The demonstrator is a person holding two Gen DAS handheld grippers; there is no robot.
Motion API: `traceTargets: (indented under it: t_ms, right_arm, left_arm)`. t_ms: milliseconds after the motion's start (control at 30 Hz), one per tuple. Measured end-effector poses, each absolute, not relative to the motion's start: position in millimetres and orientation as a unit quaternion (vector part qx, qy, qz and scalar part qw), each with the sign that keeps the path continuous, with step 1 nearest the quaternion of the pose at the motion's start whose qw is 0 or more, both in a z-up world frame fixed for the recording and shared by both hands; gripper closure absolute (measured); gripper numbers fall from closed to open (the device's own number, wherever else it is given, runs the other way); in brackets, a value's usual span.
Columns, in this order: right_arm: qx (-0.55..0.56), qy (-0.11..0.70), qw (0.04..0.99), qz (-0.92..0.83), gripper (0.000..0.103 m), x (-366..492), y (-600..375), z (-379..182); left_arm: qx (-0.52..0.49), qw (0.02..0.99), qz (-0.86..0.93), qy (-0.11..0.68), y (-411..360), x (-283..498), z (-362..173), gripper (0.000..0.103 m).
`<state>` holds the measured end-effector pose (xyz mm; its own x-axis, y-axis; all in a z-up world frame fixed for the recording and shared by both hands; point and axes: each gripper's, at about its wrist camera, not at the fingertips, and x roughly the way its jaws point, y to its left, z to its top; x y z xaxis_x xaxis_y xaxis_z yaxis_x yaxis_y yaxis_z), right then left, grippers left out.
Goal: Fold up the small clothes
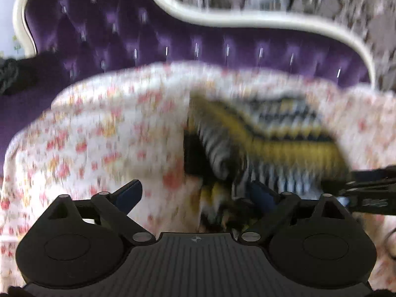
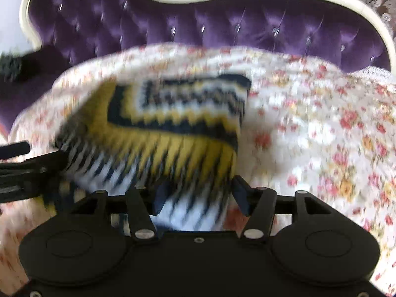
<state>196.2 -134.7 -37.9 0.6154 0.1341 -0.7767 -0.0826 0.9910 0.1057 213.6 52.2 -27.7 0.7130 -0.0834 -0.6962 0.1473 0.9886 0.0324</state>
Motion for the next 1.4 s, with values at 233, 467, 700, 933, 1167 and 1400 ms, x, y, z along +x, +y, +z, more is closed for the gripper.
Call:
traceTargets:
  t_ms: [233, 467, 700, 933, 1167, 1400]
  right_arm:
    - [0.07, 0.452, 0.883, 0.109, 0.041, 182, -160, -42]
    - [0.177, 0.39, 0.895, 0.124, 0.019, 208, -198, -27]
    - [0.247, 0.405, 0.869, 0.142, 0.019, 252, -210, -46]
    - [0.27, 0.412, 0.854, 0.166, 0.02, 270, -207, -69]
    - [0.261, 0.409, 0.86, 0.16, 0.056, 265, -202, -66]
    - [0.264, 0.427, 0.853, 0.142, 0.058, 241, -202, -36]
  left_arm:
    - [-0.03, 0.908, -0.09, 0.407, 87, 209, -48, 0.011]
    - [-0.069, 0.9, -0.149, 0.405, 89, 215, -38, 0.011]
    - [-0.098, 0.875, -0.193, 0.433, 75, 232, -52, 0.018]
    - [-0.115, 0.869, -0.217, 0.428, 76, 237, -55, 0.035]
    - [-0.148, 0.865, -0.236, 0.418, 79, 238, -55, 0.076]
    - [-0.162, 0.848, -0.267, 0.427, 78, 219, -51, 0.077]
